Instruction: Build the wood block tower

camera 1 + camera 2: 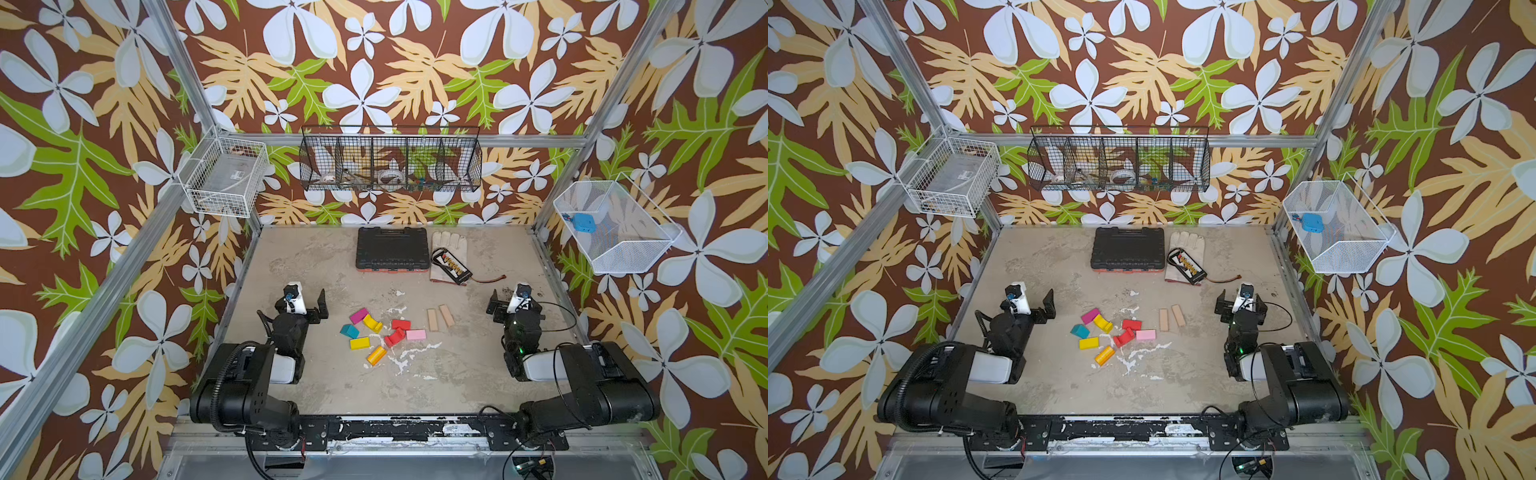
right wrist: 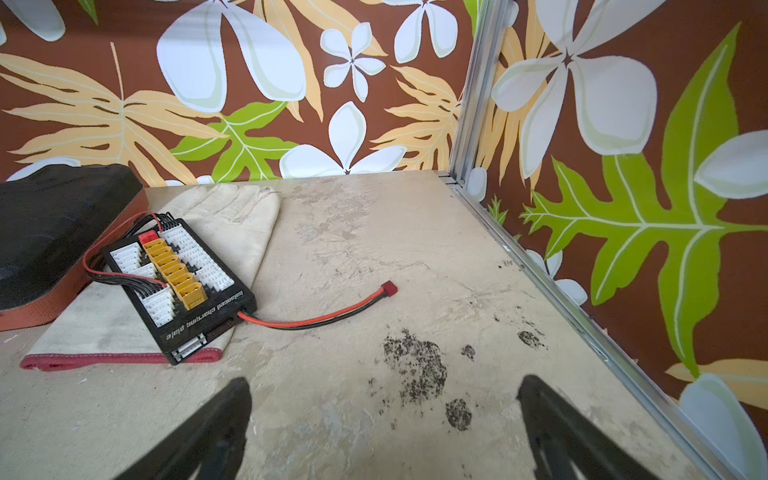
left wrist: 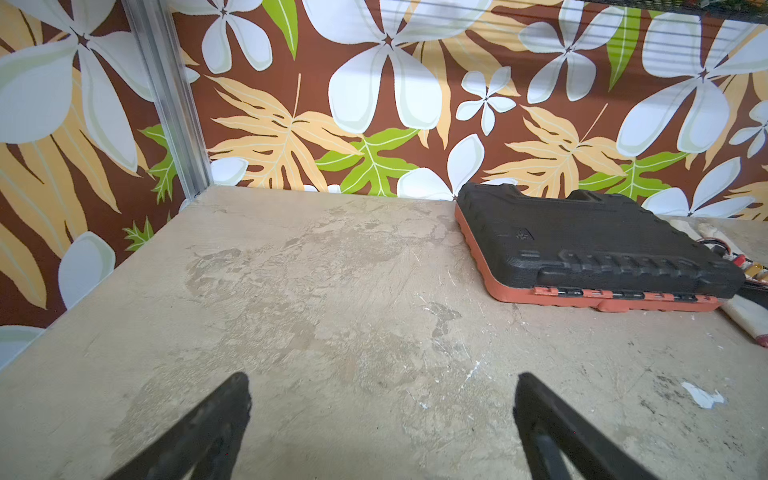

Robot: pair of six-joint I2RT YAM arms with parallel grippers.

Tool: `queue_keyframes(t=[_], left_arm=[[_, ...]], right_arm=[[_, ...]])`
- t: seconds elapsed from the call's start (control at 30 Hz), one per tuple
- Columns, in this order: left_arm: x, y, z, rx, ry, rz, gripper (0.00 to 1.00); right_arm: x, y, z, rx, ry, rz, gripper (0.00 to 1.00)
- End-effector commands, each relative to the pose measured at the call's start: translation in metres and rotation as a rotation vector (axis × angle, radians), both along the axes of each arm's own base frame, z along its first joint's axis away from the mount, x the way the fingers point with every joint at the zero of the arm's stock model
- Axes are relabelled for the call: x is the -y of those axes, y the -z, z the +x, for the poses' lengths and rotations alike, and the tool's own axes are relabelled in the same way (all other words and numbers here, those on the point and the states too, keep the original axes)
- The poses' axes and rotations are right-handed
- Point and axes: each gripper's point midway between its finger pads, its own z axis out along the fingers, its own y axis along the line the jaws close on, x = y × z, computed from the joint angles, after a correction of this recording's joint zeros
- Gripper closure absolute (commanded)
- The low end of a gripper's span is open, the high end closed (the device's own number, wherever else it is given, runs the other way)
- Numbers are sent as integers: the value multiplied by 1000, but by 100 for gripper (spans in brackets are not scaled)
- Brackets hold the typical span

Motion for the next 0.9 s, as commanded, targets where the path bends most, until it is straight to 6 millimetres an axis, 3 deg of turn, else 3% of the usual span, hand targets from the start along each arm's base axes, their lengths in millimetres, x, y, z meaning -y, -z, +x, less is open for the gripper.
queue_keyframes(t=[0.0,0.73,0.87], left_arm=[[0,-2,1,8,-1,-2,0],[-1,-4,0,14,-2,-2,0],[-9,-25,5,-19,-52,-24,0]], right_arm=[[2,-3,0,14,12,3,0],[2,-3,-1,15,12,3,0],[4,-17,-2,32,31,-5,0]])
